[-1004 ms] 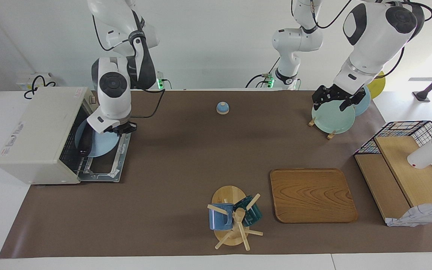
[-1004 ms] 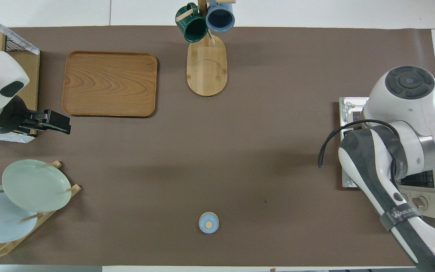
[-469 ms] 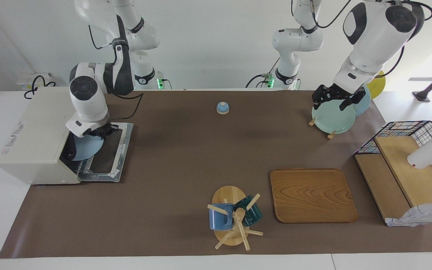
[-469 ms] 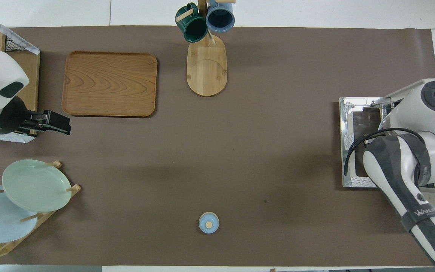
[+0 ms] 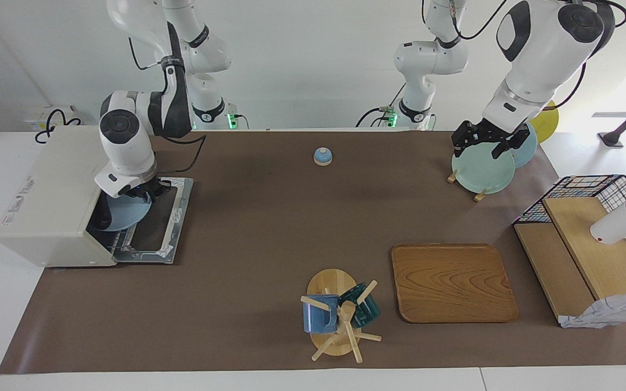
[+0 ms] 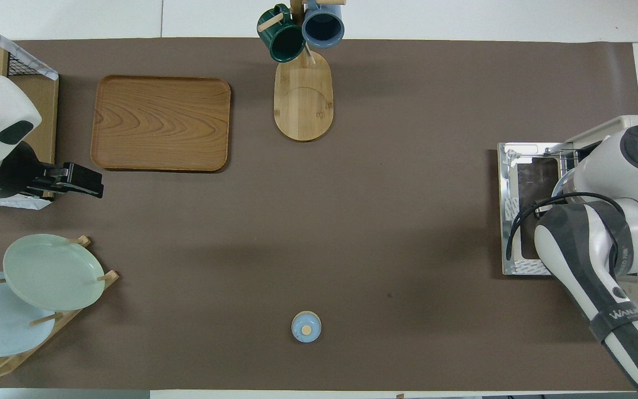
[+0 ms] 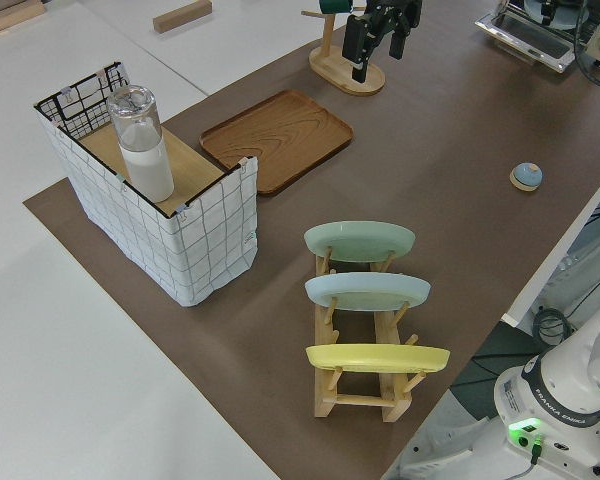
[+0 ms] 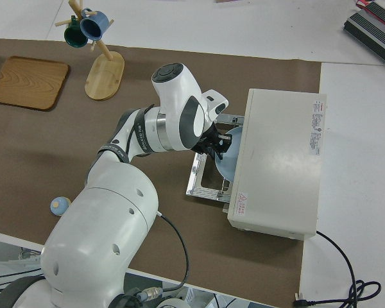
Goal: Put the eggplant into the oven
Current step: 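Push the plate into the oven with the right gripper, then open the right gripper and draw it back out of the oven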
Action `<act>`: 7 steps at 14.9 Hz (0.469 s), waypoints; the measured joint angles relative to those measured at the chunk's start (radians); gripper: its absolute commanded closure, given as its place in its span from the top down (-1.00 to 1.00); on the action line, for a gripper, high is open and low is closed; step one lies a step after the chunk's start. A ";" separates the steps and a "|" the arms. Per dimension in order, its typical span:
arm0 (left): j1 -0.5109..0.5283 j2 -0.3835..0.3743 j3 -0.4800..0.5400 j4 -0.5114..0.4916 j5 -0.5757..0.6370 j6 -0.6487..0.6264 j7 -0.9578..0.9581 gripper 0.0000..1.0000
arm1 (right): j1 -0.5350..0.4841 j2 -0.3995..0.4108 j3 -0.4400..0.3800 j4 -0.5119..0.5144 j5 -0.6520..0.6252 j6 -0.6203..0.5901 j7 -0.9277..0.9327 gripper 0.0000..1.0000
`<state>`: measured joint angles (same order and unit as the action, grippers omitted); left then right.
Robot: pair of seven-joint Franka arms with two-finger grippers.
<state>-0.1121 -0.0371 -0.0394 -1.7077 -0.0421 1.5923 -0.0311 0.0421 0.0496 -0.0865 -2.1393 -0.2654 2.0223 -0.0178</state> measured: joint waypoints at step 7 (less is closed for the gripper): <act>0.000 0.000 0.000 0.000 0.000 0.000 0.000 1.00 | 0.088 0.000 0.011 0.079 0.050 -0.016 0.033 -1.00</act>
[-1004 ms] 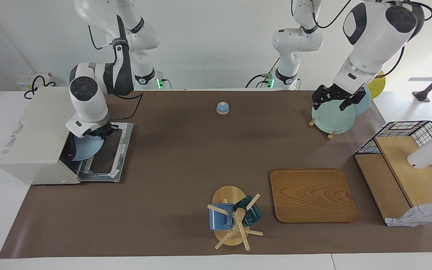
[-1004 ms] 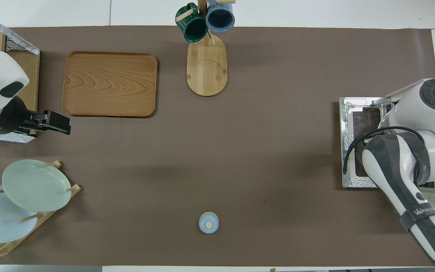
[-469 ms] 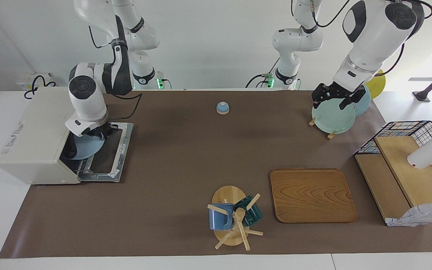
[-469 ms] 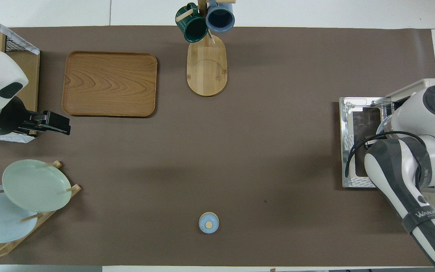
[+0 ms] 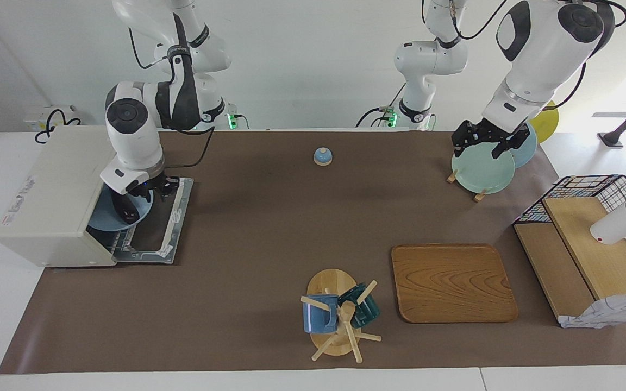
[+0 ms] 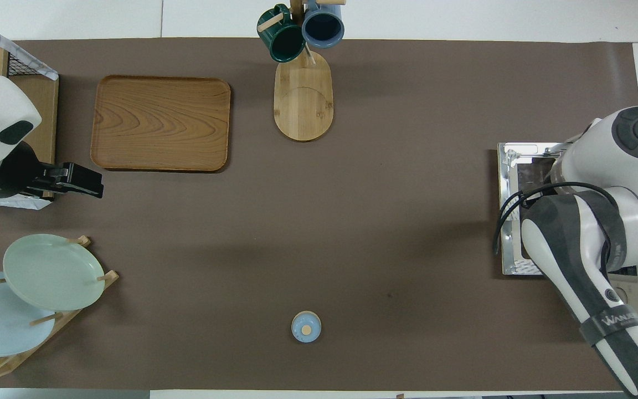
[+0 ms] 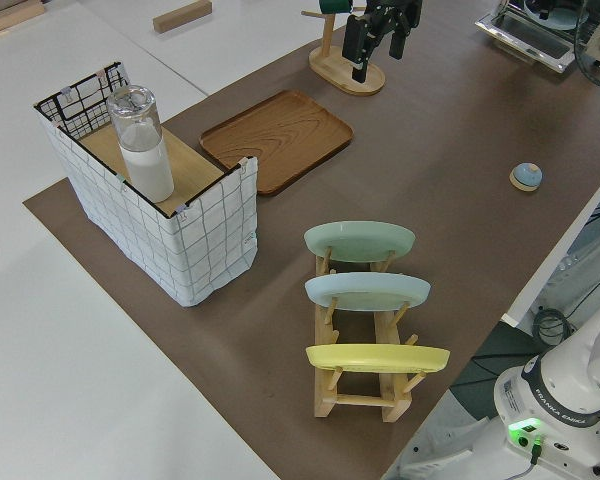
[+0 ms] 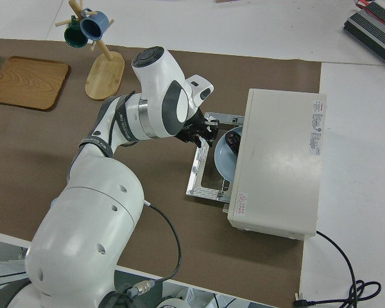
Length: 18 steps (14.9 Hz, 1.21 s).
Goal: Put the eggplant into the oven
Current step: 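Open the right gripper and draw it back out of the oven, then push the oven door closed with the right gripper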
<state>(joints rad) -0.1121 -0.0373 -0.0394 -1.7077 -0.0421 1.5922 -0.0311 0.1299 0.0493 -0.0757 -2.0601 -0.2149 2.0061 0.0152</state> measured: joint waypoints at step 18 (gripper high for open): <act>0.004 -0.001 0.010 0.000 0.000 0.000 0.000 1.00 | 0.072 0.160 -0.004 -0.081 -0.028 0.193 0.172 -1.00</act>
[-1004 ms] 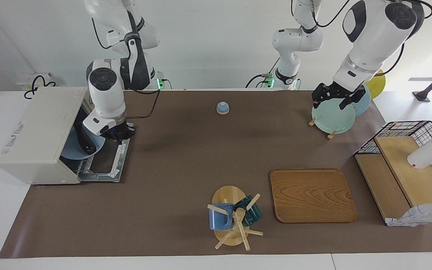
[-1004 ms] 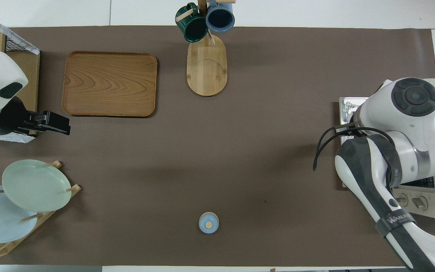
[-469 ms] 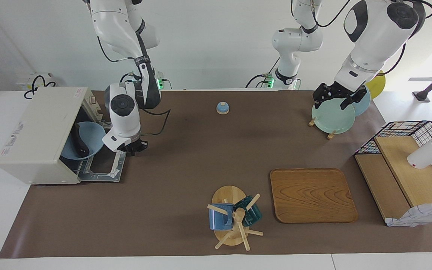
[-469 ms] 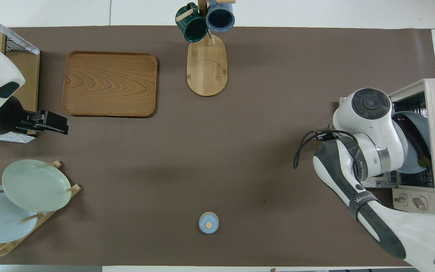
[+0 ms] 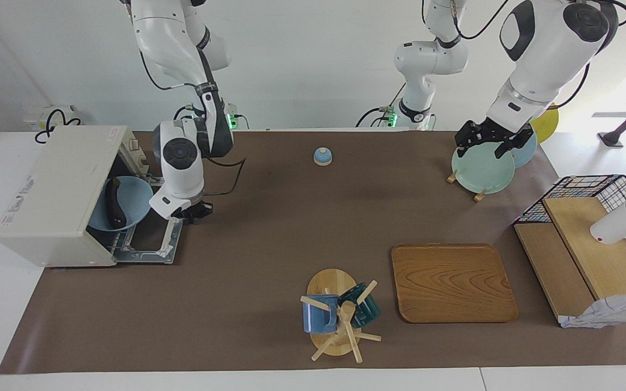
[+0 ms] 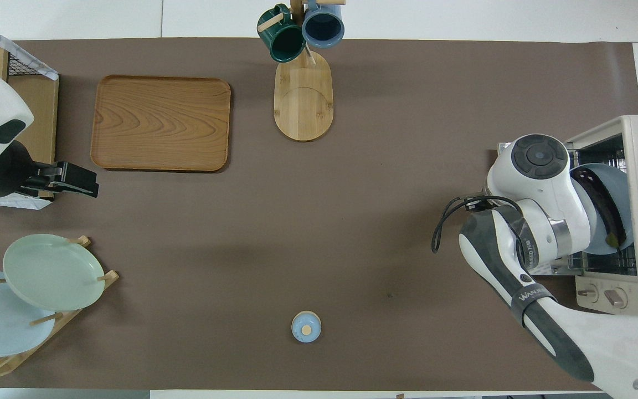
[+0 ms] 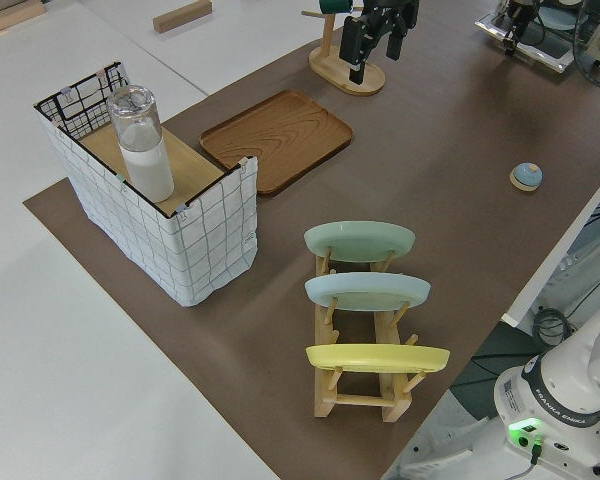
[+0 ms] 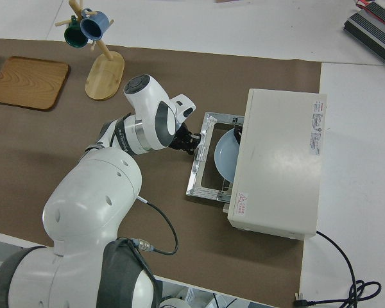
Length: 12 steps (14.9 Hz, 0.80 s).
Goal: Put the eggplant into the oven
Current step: 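Push the oven door closed with the right gripper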
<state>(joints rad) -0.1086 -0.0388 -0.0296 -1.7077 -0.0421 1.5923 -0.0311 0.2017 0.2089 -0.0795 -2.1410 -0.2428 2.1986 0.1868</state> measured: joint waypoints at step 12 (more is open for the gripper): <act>0.000 0.000 0.000 0.000 0.000 0.000 0.000 1.00 | -0.005 -0.002 0.003 -0.004 -0.059 -0.013 -0.055 -1.00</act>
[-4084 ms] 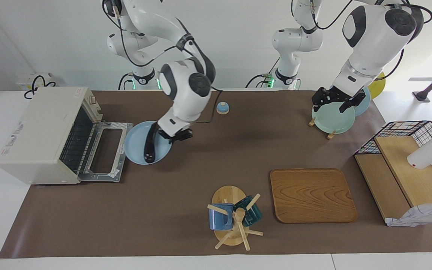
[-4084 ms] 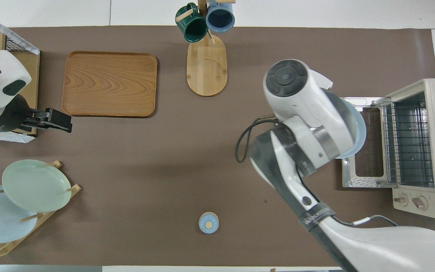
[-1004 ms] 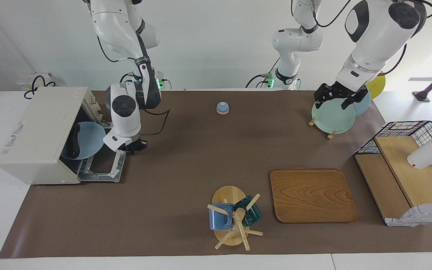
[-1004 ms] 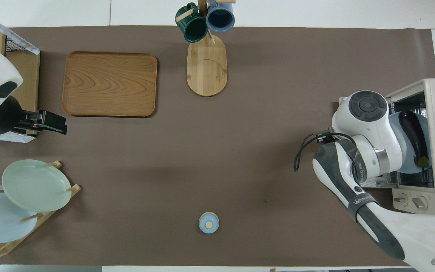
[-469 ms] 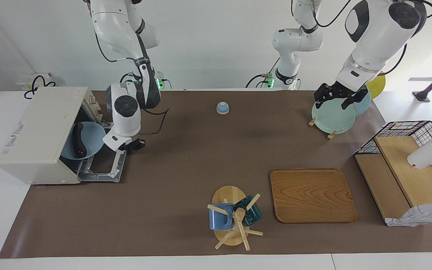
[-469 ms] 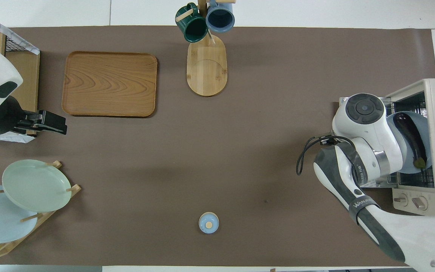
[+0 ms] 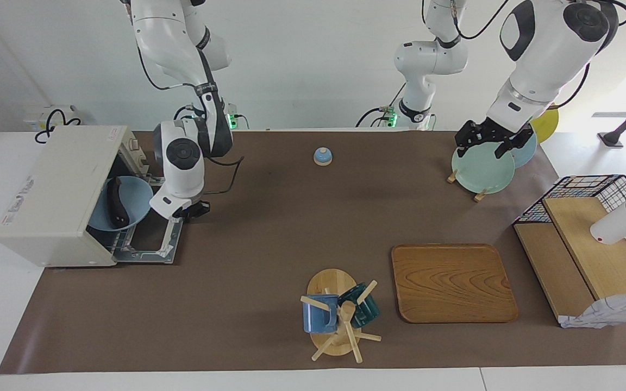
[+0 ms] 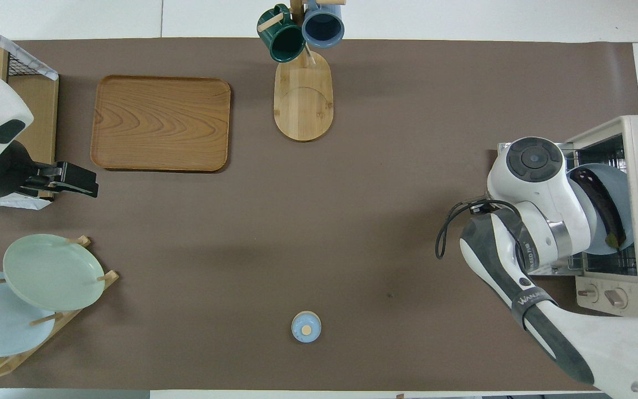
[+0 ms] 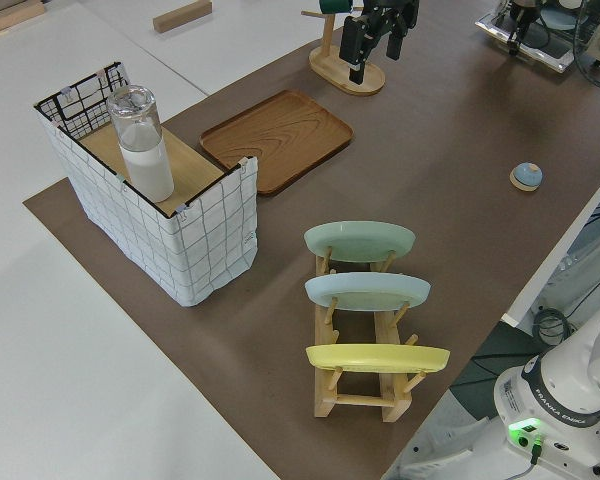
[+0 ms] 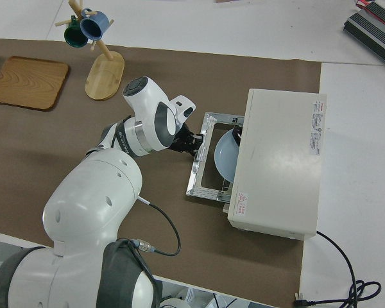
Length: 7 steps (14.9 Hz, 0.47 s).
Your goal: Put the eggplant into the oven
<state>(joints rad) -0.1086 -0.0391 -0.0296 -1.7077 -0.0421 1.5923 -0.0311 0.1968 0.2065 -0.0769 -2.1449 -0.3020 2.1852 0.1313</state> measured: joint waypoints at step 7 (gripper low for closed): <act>0.000 0.000 0.000 0.000 0.000 0.000 0.000 1.00 | -0.027 -0.046 0.018 0.137 0.023 -0.244 -0.172 -1.00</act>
<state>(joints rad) -0.1085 -0.0395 -0.0296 -1.7077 -0.0421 1.5923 -0.0311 0.1694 0.1606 -0.0588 -2.0079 -0.2787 1.9411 -0.0407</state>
